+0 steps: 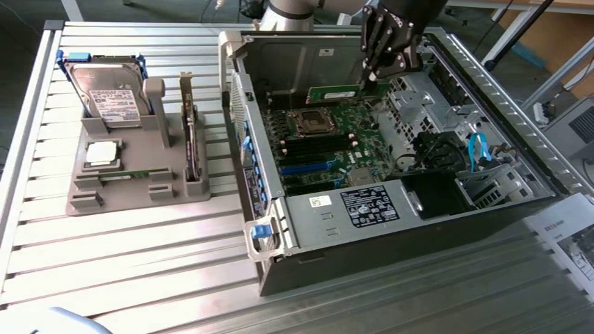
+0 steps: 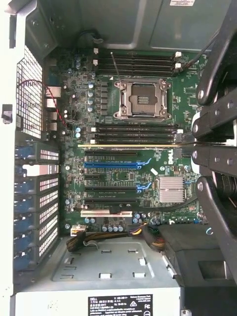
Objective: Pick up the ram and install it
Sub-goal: 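Pick up the ram and move it above insertion slot, then insert the ram into the slot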
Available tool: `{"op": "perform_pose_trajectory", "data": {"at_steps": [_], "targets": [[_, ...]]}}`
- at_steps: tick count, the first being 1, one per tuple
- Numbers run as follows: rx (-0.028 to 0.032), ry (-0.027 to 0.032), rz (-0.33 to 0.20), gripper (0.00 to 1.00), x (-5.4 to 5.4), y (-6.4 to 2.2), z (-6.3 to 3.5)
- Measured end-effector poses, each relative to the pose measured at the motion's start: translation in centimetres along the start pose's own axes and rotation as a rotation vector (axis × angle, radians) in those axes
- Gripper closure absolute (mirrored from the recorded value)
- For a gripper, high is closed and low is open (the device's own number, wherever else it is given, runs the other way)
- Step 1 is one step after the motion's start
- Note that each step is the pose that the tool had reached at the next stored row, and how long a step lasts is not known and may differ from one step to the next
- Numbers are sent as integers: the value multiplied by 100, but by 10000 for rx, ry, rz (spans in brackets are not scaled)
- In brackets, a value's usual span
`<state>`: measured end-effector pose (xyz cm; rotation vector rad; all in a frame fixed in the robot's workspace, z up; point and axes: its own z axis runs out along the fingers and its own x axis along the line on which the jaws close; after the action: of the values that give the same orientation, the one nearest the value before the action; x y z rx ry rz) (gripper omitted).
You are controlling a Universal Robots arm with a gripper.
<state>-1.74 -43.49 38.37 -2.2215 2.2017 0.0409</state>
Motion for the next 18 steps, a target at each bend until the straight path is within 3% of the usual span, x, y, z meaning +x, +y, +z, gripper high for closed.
{"op": "perform_pose_trajectory", "data": {"at_steps": [18], "targets": [[0,1,1,88,-189,-1,18]]}}
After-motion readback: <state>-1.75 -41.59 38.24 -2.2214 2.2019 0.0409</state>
